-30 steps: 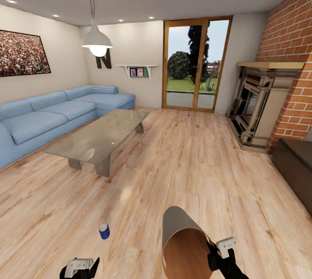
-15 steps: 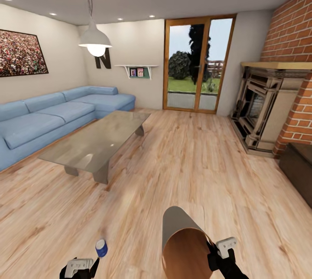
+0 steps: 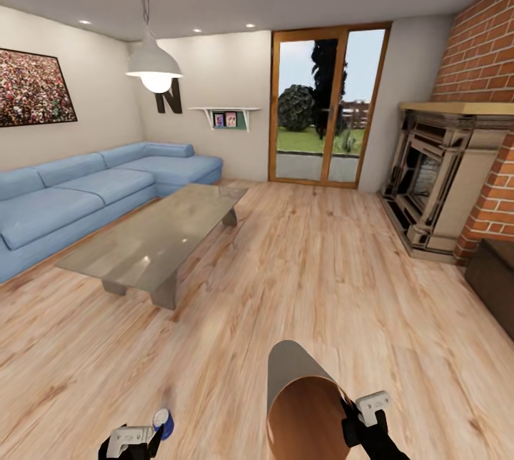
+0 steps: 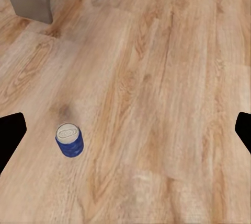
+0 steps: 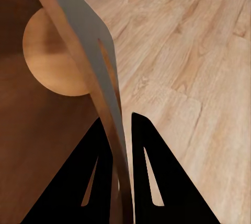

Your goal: Put the three can of soda from the living room inside the tash can in the kitchen.

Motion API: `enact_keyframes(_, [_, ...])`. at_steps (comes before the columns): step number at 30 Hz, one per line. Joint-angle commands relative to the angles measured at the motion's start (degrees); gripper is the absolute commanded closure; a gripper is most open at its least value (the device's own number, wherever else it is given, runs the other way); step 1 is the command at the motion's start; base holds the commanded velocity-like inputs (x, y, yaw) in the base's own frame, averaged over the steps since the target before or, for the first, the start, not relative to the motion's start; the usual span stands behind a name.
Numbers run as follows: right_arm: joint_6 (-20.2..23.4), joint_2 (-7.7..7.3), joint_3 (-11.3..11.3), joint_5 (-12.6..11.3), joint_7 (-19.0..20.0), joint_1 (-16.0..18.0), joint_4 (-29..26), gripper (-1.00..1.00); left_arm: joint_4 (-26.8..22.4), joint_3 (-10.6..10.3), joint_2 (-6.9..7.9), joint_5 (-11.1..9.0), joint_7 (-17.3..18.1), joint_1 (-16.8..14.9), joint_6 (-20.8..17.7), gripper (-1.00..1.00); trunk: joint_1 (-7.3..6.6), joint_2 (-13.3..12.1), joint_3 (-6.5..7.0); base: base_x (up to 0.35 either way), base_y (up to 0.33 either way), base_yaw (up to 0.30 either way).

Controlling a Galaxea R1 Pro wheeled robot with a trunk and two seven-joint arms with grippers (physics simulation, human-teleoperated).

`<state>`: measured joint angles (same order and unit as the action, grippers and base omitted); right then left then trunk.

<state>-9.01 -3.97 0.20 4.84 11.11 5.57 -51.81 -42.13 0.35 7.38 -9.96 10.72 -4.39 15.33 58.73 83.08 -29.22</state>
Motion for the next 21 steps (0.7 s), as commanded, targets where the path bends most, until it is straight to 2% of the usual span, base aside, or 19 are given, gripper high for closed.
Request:
enact_keyframes(1, [0.0,0.01,0.0,-0.4,0.4,0.0,-0.1,1.0,0.0,0.0,0.0,0.0,0.0,0.0,0.0,-1.0,0.0,0.0,0.01,0.262,0.0,0.0])
enact_keyframes(9, [0.0,0.02,0.0,-0.4,0.4,0.0,-0.1,1.0,0.0,0.0,0.0,0.0,0.0,0.0,0.0,-1.0,0.0,0.0,0.01,0.281,0.079,0.0])
enact_keyframes(21, [0.0,0.11,0.0,-0.3,0.5,0.0,-0.1,1.0,0.0,0.0,0.0,0.0,0.0,0.0,0.0,-1.0,0.0,0.0,0.01,0.288,0.16,0.0])
